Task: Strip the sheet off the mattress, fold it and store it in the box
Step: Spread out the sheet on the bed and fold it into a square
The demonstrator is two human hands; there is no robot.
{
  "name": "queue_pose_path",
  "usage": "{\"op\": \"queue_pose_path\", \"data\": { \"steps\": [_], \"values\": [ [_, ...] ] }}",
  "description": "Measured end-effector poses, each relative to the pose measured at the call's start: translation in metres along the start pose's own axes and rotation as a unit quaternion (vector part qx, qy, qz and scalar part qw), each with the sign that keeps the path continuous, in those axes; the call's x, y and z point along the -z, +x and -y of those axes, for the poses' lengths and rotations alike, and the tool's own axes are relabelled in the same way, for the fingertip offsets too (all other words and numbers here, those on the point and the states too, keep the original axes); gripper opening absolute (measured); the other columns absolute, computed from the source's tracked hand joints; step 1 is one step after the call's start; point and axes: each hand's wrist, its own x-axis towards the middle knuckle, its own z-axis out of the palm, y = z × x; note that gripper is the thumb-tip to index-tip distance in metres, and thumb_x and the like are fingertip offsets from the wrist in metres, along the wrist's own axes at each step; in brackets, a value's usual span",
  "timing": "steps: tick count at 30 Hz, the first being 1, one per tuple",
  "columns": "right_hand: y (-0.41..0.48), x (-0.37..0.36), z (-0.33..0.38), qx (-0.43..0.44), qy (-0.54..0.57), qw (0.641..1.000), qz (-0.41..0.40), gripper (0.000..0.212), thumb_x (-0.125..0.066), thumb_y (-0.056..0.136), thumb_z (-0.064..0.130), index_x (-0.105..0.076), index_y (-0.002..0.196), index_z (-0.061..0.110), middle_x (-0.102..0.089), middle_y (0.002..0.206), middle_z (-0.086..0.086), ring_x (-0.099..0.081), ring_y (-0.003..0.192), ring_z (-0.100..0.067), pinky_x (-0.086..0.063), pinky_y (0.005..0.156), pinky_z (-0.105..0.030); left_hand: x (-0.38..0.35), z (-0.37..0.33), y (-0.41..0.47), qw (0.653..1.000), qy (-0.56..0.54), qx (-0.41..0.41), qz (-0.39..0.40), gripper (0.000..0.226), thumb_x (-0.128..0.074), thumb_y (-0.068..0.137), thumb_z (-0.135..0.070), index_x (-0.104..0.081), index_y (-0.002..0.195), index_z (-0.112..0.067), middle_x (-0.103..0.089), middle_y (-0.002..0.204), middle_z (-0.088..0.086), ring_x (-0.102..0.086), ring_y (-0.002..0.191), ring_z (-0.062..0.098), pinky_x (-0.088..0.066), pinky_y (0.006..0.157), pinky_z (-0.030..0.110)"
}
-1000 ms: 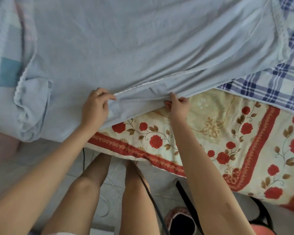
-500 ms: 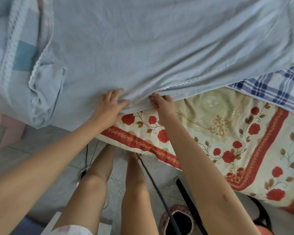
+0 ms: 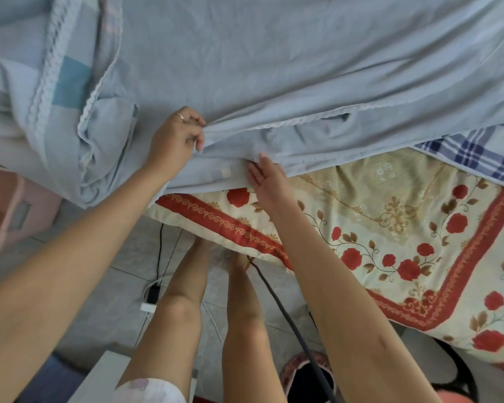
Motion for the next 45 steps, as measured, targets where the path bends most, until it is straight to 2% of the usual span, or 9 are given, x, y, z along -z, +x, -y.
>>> {"op": "queue_pose_path", "data": {
  "steps": [3, 7, 10, 14, 19, 25, 32, 38, 45],
  "values": [
    [0.0, -0.015, -0.019, -0.008, -0.106, 0.994, 0.028, 0.007, -0.058, 0.093, 0.007, -0.053, 0.088, 0.008, -0.058, 0.088, -0.006, -0.059, 0.078, -0.016, -0.05, 0.09, -0.032, 0.0, 0.008, 0.001, 0.992, 0.111, -0.048, 0.032, 0.028, -0.05, 0.074, 0.001, -0.074, 0.08, -0.012, -0.059, 0.117, 0.009, -0.057, 0.097, 0.032, -0.049, 0.075, 0.041],
    [-0.004, -0.025, -0.025, 0.028, -0.247, 0.968, -0.022, 0.026, -0.067, 0.088, 0.024, -0.053, 0.091, 0.002, -0.052, 0.071, -0.008, -0.053, 0.049, -0.019, -0.042, 0.042, -0.028, -0.005, 0.015, -0.016, 0.965, 0.248, -0.052, 0.061, 0.043, -0.062, 0.069, -0.003, -0.062, 0.111, -0.013, -0.048, 0.131, 0.019, -0.053, 0.103, 0.038, -0.042, 0.076, 0.046],
    [-0.008, -0.032, -0.035, 0.047, -0.234, 0.97, -0.037, 0.017, -0.059, 0.092, 0.02, -0.056, 0.081, 0.007, -0.066, 0.075, -0.01, -0.064, 0.064, -0.034, -0.037, 0.049, -0.028, -0.01, 0.019, -0.035, 0.959, 0.275, -0.023, 0.073, 0.066, -0.072, 0.062, -0.023, -0.051, 0.124, -0.017, -0.04, 0.135, 0.019, -0.046, 0.114, 0.037, -0.037, 0.086, 0.048],
    [-0.01, -0.035, -0.046, 0.075, -0.258, 0.96, -0.078, 0.039, -0.052, 0.089, 0.01, -0.057, 0.05, 0.01, -0.066, 0.057, -0.003, -0.04, 0.045, -0.016, -0.029, 0.042, -0.023, -0.022, 0.019, -0.044, 0.949, 0.314, 0.003, 0.001, 0.055, -0.074, 0.065, -0.026, -0.051, 0.114, -0.014, -0.047, 0.128, 0.016, -0.046, 0.111, 0.032, -0.034, 0.093, 0.052],
    [-0.012, -0.043, -0.039, 0.046, -0.279, 0.956, -0.08, 0.038, -0.046, 0.082, 0.008, -0.044, 0.043, 0.01, -0.068, 0.06, -0.007, -0.049, 0.052, -0.017, -0.027, 0.043, -0.021, -0.04, 0.005, -0.022, 0.943, 0.318, -0.009, -0.099, 0.007, -0.058, 0.081, -0.013, -0.057, 0.087, -0.016, -0.061, 0.105, 0.001, -0.057, 0.09, 0.021, -0.041, 0.094, 0.05],
    [-0.019, -0.048, -0.022, 0.07, -0.299, 0.948, -0.08, 0.036, -0.042, 0.085, 0.004, -0.034, 0.051, 0.015, -0.035, 0.036, 0.006, -0.061, 0.054, -0.005, -0.036, 0.055, -0.021, -0.044, 0.019, -0.034, 0.935, 0.314, -0.021, -0.161, 0.016, -0.057, 0.082, -0.006, -0.058, 0.088, -0.02, -0.06, 0.099, -0.004, -0.056, 0.088, 0.017, -0.037, 0.097, 0.051],
    [-0.019, -0.037, -0.026, 0.014, -0.278, 0.959, -0.051, 0.036, -0.04, 0.082, 0.002, -0.038, 0.048, 0.011, -0.05, 0.048, -0.004, -0.028, 0.036, -0.015, -0.021, 0.044, -0.023, -0.036, 0.041, -0.059, 0.934, 0.306, -0.078, -0.168, 0.018, -0.055, 0.08, -0.003, -0.06, 0.093, -0.015, -0.06, 0.107, 0.002, -0.054, 0.091, 0.023, -0.032, 0.098, 0.055],
    [-0.019, -0.034, -0.034, 0.037, -0.367, 0.929, -0.04, 0.038, -0.041, 0.093, 0.011, -0.055, 0.058, 0.006, -0.061, 0.052, -0.001, -0.041, 0.043, -0.022, -0.03, 0.043, -0.027, -0.027, 0.026, -0.022, 0.939, 0.313, -0.097, -0.1, 0.014, -0.057, 0.059, -0.001, -0.063, 0.068, -0.011, -0.055, 0.082, 0.004, -0.053, 0.08, 0.025, -0.039, 0.089, 0.053],
    [-0.017, -0.031, -0.032, 0.057, -0.313, 0.947, -0.035, 0.029, -0.045, 0.092, 0.008, -0.06, 0.068, 0.002, -0.059, 0.046, -0.002, -0.044, 0.044, -0.022, -0.036, 0.048, -0.03, -0.04, 0.022, -0.022, 0.912, 0.34, -0.175, -0.147, 0.018, -0.055, 0.074, 0.0, -0.067, 0.074, -0.013, -0.063, 0.085, 0.005, -0.06, 0.072, 0.023, -0.045, 0.094, 0.051]
  ]
}}
